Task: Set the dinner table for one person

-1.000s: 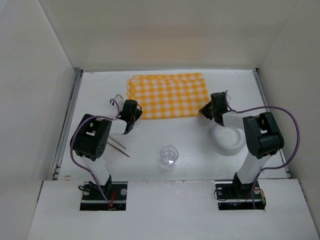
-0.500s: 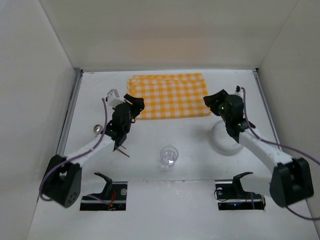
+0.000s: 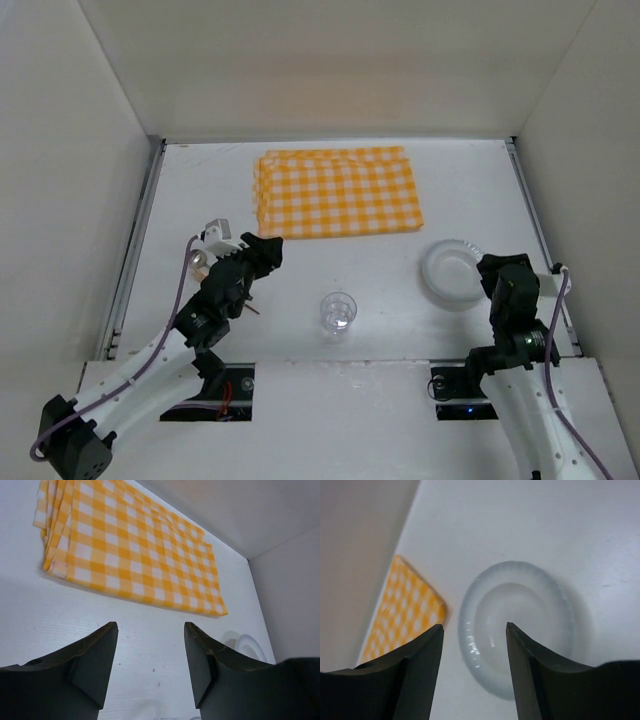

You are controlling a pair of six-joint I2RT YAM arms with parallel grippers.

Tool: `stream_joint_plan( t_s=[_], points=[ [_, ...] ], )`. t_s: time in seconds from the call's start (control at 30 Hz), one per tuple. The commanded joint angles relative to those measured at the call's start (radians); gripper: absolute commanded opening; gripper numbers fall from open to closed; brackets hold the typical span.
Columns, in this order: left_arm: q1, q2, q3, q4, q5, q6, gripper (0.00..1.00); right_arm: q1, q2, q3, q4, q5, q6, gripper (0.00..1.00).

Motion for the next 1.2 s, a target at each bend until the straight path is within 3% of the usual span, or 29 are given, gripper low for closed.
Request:
stream_joint_plan(
  t_s=[0.0, 0.17, 0.43, 0.77, 0.87, 1.0, 1.17],
  points=[
    [0.003, -0.034, -0.017, -0.06, -0.001, 0.073, 0.54, -0.078, 0.047, -0.047, -0.156, -0.013, 0.04, 0.6],
    [-0.014, -0.07, -0.041, -0.055, 0.016, 0.062, 0.54, -0.163, 0.133, -0.033, -0.159, -0.038, 0.06, 0.61],
    [-0.04, -0.107, -0.041, -0.052, 0.029, 0.053, 0.54, -0.168, 0.285, -0.084, -0.048, -0.113, 0.093, 0.62],
    [-0.026, -0.095, -0.048, -0.044, 0.037, 0.05, 0.54, -0.168, 0.362, -0.199, 0.219, -0.213, 0.181, 0.5],
    [-0.023, -0.095, -0.048, -0.043, 0.035, 0.051, 0.54, -0.172, 0.382, -0.239, 0.319, -0.237, 0.213, 0.38],
    [-0.018, -0.084, -0.048, -0.041, 0.028, 0.059, 0.54, -0.168, 0.303, -0.268, 0.345, -0.208, 0.256, 0.23],
    [-0.014, -0.066, -0.048, -0.027, 0.026, 0.062, 0.54, -0.163, 0.073, -0.282, 0.275, -0.13, 0.229, 0.15]
  ],
)
